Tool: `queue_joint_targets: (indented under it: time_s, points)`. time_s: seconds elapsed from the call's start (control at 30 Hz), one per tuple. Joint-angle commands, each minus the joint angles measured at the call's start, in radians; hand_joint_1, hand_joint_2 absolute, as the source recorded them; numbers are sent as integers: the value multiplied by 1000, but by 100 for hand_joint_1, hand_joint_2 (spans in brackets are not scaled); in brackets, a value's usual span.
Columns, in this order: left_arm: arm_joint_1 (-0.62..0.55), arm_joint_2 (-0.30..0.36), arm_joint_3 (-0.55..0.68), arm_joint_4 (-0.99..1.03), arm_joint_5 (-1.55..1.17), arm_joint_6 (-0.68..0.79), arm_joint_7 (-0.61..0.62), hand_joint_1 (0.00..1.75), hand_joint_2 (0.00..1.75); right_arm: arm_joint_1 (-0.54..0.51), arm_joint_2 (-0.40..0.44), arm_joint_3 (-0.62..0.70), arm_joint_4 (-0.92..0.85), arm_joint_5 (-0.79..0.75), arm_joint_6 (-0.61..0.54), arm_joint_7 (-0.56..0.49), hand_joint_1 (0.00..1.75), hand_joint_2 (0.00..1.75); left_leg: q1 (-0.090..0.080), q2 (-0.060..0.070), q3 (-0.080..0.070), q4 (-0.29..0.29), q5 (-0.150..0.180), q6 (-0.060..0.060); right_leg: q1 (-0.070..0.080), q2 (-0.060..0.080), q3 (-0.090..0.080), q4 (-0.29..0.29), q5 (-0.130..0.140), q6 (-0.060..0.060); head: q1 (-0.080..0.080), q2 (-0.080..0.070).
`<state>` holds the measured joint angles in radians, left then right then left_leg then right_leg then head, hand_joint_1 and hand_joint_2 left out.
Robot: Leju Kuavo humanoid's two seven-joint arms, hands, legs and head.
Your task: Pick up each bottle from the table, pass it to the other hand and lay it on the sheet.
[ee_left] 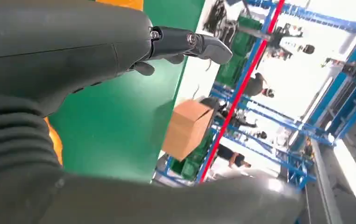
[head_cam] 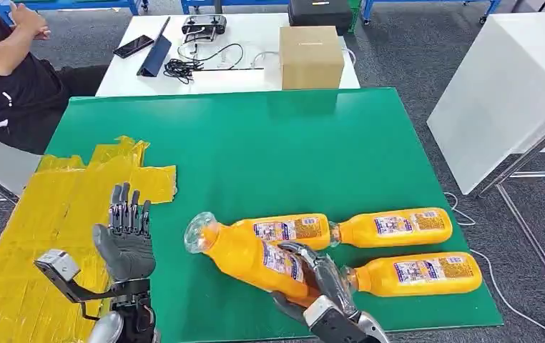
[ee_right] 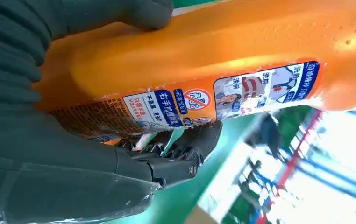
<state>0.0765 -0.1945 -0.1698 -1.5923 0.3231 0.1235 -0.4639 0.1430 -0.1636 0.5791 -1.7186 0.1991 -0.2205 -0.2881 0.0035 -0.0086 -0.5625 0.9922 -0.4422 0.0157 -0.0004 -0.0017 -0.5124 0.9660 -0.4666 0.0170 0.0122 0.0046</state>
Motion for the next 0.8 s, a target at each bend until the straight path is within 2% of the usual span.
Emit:
queue_joint_targets:
  time_s: [0.03, 0.17, 0.43, 0.8]
  points:
    - [6, 46, -76, 20, 2, -78, 18, 0, 175, 1, 97, -86, -14, -28, -57, -51, 175, 175, 1, 1, 1, 0, 0, -1, 1, 1, 2, -1, 0, 0, 0, 0]
    - [-12, 58, -105, 30, 12, -133, 37, 0, 175, -64, 129, -106, 57, -28, -42, -35, 175, 175, 1, 2, 1, -1, 0, -1, 0, 2, 1, -1, 1, 0, 0, 0]
    - [-33, 67, -137, 50, 80, -256, 67, 0, 175, -198, 167, -55, 197, -42, 10, 21, 175, 175, 0, 3, 2, -1, 0, -1, 0, 3, 2, -2, 1, 0, 0, 0]
    - [-38, 72, -134, 74, 128, -312, 78, 0, 175, -271, 168, 51, 278, 3, 67, 92, 175, 175, 0, 2, 2, -1, 0, 0, 0, 2, 1, -1, 1, 0, 0, 0]
